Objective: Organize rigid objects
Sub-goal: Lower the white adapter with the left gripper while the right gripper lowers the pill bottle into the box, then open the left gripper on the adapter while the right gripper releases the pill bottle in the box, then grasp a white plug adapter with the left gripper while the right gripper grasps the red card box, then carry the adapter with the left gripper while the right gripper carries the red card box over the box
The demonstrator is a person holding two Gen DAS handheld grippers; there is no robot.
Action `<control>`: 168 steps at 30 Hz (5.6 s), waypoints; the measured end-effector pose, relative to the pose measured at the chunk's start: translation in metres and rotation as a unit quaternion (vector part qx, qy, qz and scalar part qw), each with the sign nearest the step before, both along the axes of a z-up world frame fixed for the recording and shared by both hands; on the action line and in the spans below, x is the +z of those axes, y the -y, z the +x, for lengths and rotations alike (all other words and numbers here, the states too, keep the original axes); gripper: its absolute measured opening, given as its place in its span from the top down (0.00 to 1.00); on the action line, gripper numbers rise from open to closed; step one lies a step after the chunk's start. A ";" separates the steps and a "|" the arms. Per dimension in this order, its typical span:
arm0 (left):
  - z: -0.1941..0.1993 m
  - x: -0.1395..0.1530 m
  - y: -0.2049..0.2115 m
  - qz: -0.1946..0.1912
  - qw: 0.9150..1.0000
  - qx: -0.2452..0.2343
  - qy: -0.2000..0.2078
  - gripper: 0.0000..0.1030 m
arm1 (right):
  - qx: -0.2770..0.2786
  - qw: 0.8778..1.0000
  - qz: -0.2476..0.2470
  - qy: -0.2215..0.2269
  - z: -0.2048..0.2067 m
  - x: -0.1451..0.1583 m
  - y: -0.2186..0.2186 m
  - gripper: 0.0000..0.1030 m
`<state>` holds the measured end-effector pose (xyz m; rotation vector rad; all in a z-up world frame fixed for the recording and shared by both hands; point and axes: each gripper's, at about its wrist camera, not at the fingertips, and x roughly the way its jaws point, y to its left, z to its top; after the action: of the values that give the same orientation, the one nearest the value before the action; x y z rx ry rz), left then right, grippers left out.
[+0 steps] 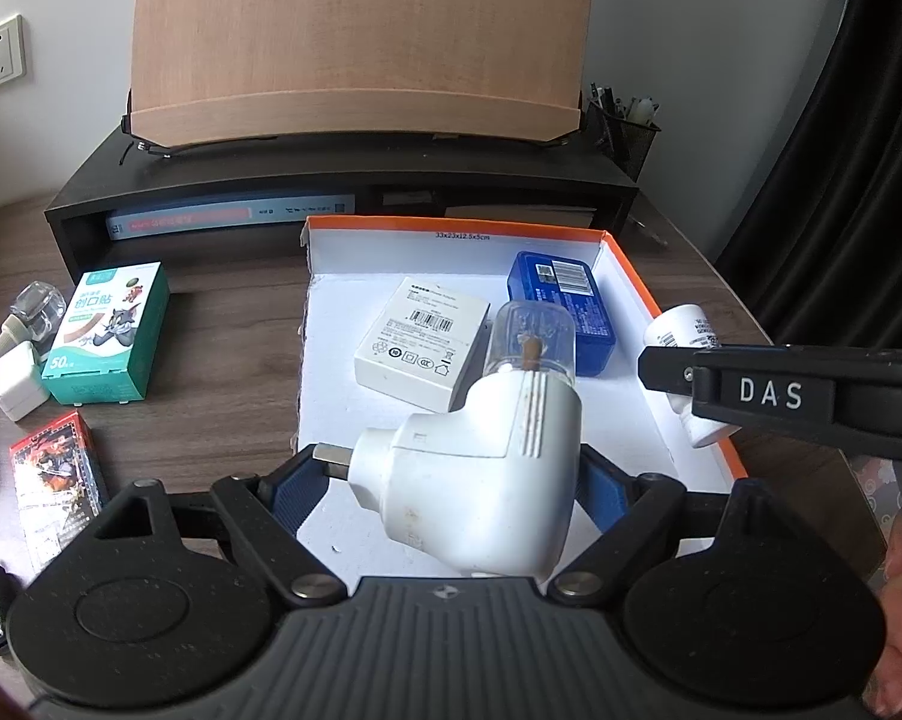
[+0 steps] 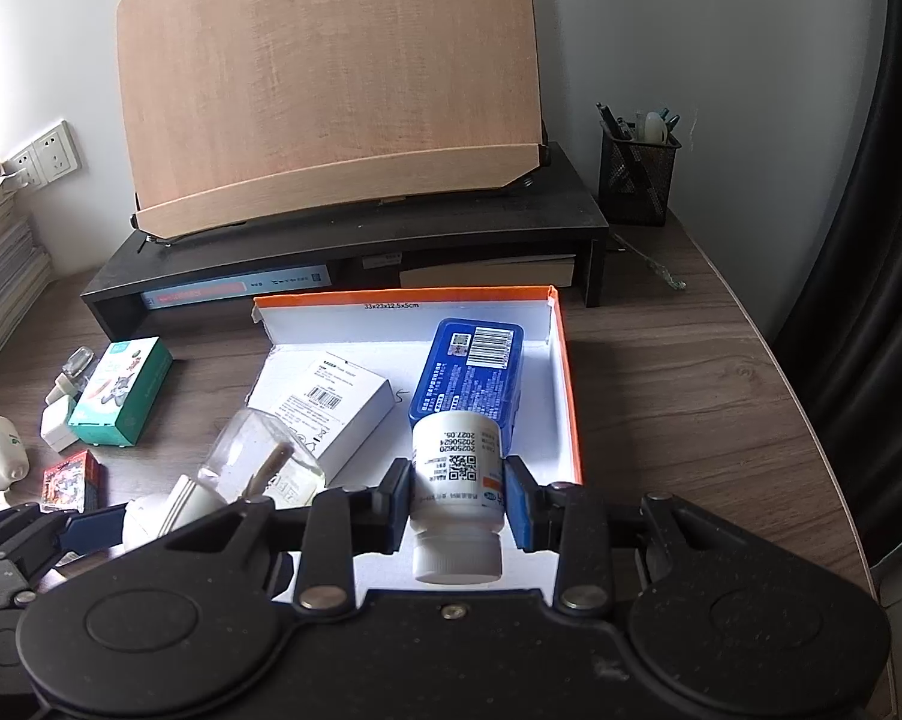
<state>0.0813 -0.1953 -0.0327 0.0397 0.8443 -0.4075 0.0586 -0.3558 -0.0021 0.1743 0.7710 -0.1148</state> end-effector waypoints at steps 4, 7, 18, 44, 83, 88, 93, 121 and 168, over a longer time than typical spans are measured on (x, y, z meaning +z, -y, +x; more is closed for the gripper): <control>0.002 -0.001 0.001 0.001 1.000 0.006 -0.003 0.14 | 0.008 1.000 -0.003 -0.001 0.004 -0.001 -0.001 0.61; 0.004 -0.002 0.002 0.003 1.000 0.009 -0.004 0.14 | 0.012 1.000 -0.003 -0.003 0.008 -0.002 0.000 0.61; 0.014 -0.011 0.010 0.013 1.000 0.018 -0.021 0.14 | 0.020 1.000 -0.004 -0.012 0.020 -0.011 0.004 0.61; -0.002 0.024 -0.024 -0.005 0.999 0.044 -0.013 0.07 | -0.010 0.999 0.009 0.045 -0.022 0.024 -0.011 0.20; -0.033 0.025 -0.210 -0.012 0.977 0.212 -0.025 0.06 | 0.138 0.990 0.004 0.005 -0.001 0.012 -0.184 0.19; -0.029 0.018 -0.223 -0.010 0.974 0.222 -0.033 0.06 | 0.142 0.990 0.005 -0.002 0.004 0.007 -0.192 0.19; -0.022 0.012 -0.236 -0.005 0.972 0.231 -0.039 0.05 | 0.145 0.989 0.006 -0.008 0.011 0.002 -0.198 0.19; 0.085 -0.039 -0.274 0.039 0.983 0.175 -0.034 0.01 | 0.145 0.988 0.021 -0.053 0.069 -0.038 -0.247 0.19; -0.021 0.037 -0.177 -0.049 0.992 0.104 0.044 0.35 | 0.060 0.998 -0.003 0.025 -0.023 0.010 -0.155 0.30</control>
<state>0.0602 -0.0178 0.0038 -0.1196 0.7325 -0.2486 0.0353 -0.2007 0.0079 0.1246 0.7290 0.0008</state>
